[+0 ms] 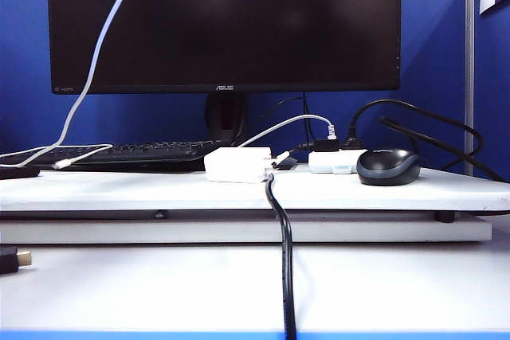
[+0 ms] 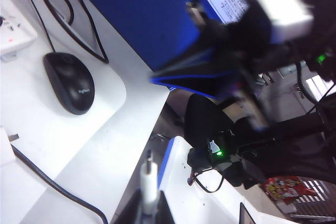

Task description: Pick up the Type-C charging cable and the charging base, insert one end of the Type-C charger into the corresponding slot on the base, and finally place the plugged-in charger back on the table.

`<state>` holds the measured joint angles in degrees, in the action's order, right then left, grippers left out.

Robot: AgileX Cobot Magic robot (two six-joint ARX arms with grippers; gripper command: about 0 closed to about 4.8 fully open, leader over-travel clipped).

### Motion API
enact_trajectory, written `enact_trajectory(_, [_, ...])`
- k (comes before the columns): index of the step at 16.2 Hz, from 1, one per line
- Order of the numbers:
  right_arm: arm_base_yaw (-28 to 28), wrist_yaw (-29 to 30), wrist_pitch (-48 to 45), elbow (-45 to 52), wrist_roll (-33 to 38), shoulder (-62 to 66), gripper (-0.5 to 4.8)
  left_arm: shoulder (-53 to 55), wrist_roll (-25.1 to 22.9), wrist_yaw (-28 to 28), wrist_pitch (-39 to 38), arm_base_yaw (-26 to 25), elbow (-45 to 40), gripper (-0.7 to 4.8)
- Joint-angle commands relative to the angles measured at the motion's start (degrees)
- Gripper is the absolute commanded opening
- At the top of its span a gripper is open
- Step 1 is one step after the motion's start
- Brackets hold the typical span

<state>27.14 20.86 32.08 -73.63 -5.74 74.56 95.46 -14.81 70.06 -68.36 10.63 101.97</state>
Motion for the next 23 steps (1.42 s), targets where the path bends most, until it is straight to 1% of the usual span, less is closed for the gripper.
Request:
enact_trajectory(1, [2.23,-0.22,2.86,-5.64,-8.22,5.84,1.02,-1.81,-0.44,0.44,0.26,-0.02,0.13,-0.06])
enact_trajectory(2, [5.60,-0.68,2.80,-6.71,-10.14,8.85,2.97,-2.58,-0.42,0.44,0.24,-0.02,0.13,-0.06])
enact_trajectory(3, [6.97,-1.25,2.69,-6.71,-11.28,9.88,2.98,-2.69,-0.42,0.44,0.24,-0.02,0.13,-0.06])
enact_trajectory(4, [11.32,-7.41,2.32,-6.71,-15.93,15.02,3.00,-3.76,-0.42,-1.07,-0.11,-0.13,0.13,-0.06])
enact_trajectory(6, [12.15,-10.21,0.74,-6.71,-16.37,17.55,3.36,-4.42,-0.44,-4.09,-0.85,-0.42,0.13,-0.06])
enact_trajectory(9, [12.02,-13.42,-1.81,-6.71,-17.25,21.46,3.39,-5.84,-0.22,-8.63,-3.41,-1.22,0.13,-0.06])
enact_trajectory(10, [11.82,-13.42,-2.03,-6.71,-17.38,22.51,3.70,-6.23,-0.22,-9.77,-3.65,-1.22,0.13,-0.06])
enact_trajectory(11, [11.82,-13.51,-2.29,-6.71,-17.59,23.50,4.12,-6.64,-0.22,-11.26,-3.61,-1.22,0.13,-0.06])
enact_trajectory(13, [11.69,-14.75,-2.56,-6.71,-18.45,25.29,4.15,-7.19,-0.22,-14.49,-3.67,-1.22,0.13,-0.06])
enact_trajectory(14, [11.63,-14.86,-2.82,-6.73,-18.60,25.59,4.15,-7.23,-0.20,-15.10,-3.67,-1.22,0.13,-0.06])
enact_trajectory(17, [11.23,-14.75,-4.85,-7.19,-18.73,27.02,4.15,-7.32,-0.22,-15.17,-3.72,-1.22,0.13,-0.06])
enact_trajectory(18, [11.13,-14.75,-4.04,-10.69,-18.75,30.08,4.14,-7.32,-0.20,-14.78,-4.02,-1.22,0.13,-0.06])
enact_trajectory(20, [10.73,-14.84,-2.73,-11.65,-18.73,31.26,4.14,-7.32,-0.22,-14.78,-4.13,-1.22,0.13,-0.06])
enact_trajectory(22, [10.14,-14.78,0.11,-12.28,-14.84,31.15,4.13,-7.32,-0.22,-14.80,-4.33,-1.22,0.13,-0.06])
enact_trajectory(23, [9.29,-15.04,3.41,-14.43,-10.54,31.08,4.13,-7.32,-0.24,-14.78,-4.33,-1.22,0.13,-0.06])
